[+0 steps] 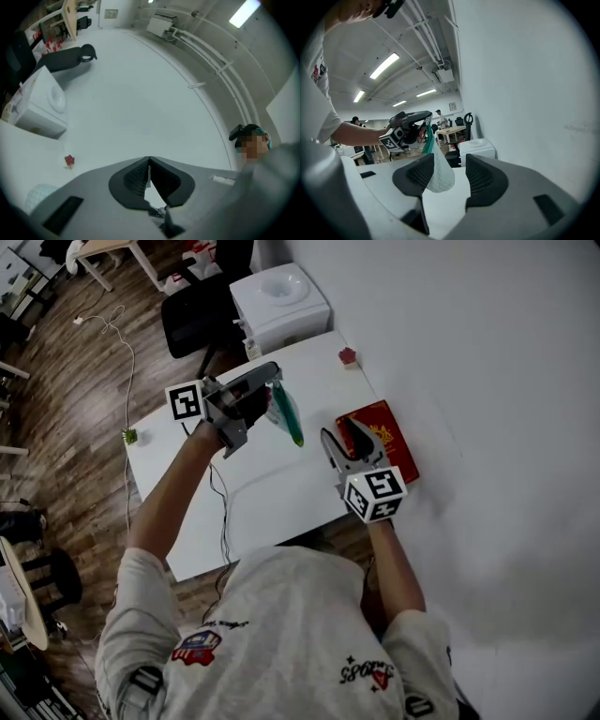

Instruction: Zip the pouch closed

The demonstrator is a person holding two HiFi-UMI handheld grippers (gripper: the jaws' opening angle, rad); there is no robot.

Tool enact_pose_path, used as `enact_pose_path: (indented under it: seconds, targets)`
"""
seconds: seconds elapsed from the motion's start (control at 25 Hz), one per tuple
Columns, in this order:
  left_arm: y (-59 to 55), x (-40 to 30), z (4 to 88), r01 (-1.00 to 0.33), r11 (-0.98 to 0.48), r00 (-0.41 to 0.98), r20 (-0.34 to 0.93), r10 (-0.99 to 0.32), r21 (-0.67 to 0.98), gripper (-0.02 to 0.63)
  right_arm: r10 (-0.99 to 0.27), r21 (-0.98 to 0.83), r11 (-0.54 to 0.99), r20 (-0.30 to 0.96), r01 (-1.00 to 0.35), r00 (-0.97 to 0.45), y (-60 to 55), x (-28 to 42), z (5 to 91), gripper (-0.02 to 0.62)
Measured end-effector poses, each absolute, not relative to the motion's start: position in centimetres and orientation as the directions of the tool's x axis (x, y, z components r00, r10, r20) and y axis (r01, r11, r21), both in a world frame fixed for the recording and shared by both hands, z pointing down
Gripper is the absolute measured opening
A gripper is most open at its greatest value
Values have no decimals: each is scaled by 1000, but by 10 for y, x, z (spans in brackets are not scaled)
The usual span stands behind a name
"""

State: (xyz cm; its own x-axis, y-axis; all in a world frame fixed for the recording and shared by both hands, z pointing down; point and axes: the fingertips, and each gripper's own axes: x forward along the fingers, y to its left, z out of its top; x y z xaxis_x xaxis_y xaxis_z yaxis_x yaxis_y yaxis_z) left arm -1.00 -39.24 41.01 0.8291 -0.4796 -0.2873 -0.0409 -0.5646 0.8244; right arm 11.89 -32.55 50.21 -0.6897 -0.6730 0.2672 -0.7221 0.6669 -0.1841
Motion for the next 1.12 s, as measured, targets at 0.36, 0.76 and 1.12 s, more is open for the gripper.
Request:
enact_pose_path:
  seconds: [0.36,0.76,1.12]
  targets:
    - [-340,-56,356,-322,-652,759,-224,-611,686,2,-621,-146,763,105,-630,-776,-312,51,424,149]
    - [-318,-112,370,-425,-595,674,-201,-711,682,3,-533,-109,837,61,-537,-844,-299,-11,411,132]
    - [-287,-144,362,-455,-583,639,-210,-740,673,3,-474,-89,877,2,-472,-880,-275,-49,393,109]
